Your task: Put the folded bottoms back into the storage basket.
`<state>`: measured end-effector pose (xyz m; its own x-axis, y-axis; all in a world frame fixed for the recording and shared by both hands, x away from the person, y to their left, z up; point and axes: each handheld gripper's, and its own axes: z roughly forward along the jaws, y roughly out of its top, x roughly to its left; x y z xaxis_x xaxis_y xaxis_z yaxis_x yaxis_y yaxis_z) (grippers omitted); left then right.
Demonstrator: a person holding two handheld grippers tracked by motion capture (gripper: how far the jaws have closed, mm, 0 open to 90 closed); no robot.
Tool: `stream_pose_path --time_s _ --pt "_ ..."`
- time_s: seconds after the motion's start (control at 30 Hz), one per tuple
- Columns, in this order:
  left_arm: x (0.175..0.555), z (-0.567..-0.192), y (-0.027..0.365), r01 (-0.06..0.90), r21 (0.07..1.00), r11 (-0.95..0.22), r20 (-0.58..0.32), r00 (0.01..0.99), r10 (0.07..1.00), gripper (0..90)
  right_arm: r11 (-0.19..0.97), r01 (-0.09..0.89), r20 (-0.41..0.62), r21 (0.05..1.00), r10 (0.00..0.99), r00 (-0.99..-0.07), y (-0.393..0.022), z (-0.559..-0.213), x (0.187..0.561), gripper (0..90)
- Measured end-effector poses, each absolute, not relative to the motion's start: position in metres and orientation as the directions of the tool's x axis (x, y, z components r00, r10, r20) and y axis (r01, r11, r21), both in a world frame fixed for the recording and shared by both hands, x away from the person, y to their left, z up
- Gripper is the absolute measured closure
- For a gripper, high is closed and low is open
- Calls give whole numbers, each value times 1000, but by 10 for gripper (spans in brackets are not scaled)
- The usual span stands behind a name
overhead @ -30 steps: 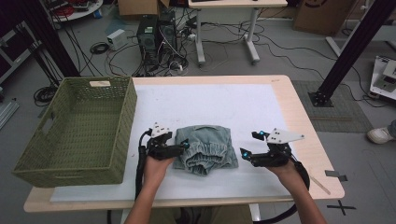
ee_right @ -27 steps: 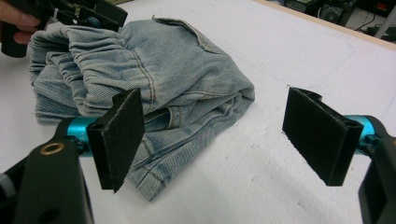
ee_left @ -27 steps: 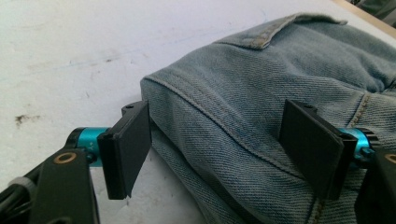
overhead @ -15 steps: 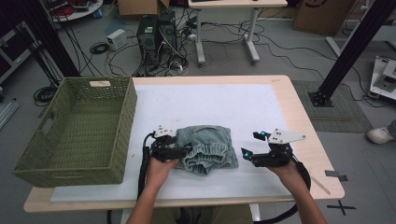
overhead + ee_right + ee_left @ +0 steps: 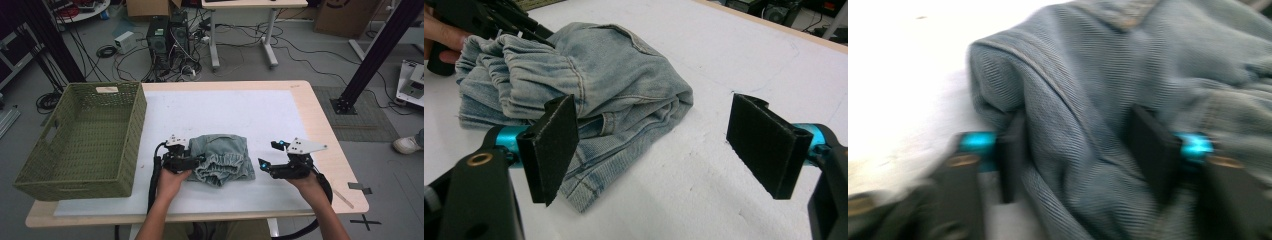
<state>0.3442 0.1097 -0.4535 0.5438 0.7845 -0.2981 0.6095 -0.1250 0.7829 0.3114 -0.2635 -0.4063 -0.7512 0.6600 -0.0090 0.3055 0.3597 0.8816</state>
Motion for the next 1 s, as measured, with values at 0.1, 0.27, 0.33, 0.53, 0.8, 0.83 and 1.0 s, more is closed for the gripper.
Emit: stream_pose_path --time_s 0.1,0.27,0.33,0.53,0.8,0.83,1.0 --pt "344 -453 109 605 786 -126 -291 542 788 586 358 308 -8 882 663 -748 -265 -407 311 213" --pt "342 -452 107 584 799 -145 -253 545 799 729 355 309 -6 882 665 -747 -265 -407 312 213" --pt "342 -452 106 580 802 -145 -245 540 805 746 354 310 -5 883 665 -746 -265 -407 312 213" --pt "338 -450 105 549 826 -128 -235 542 807 792 352 310 -4 883 667 -745 -267 -408 311 213" --pt "333 -444 111 472 878 -79 -247 588 770 850 342 318 3 884 677 -736 -271 -409 312 213" --pt "333 -443 111 466 881 -82 -244 596 765 850 344 317 1 884 676 -737 -271 -409 312 213" --pt "329 -436 110 432 898 -77 -232 617 752 852 340 321 5 884 680 -734 -272 -411 312 213"
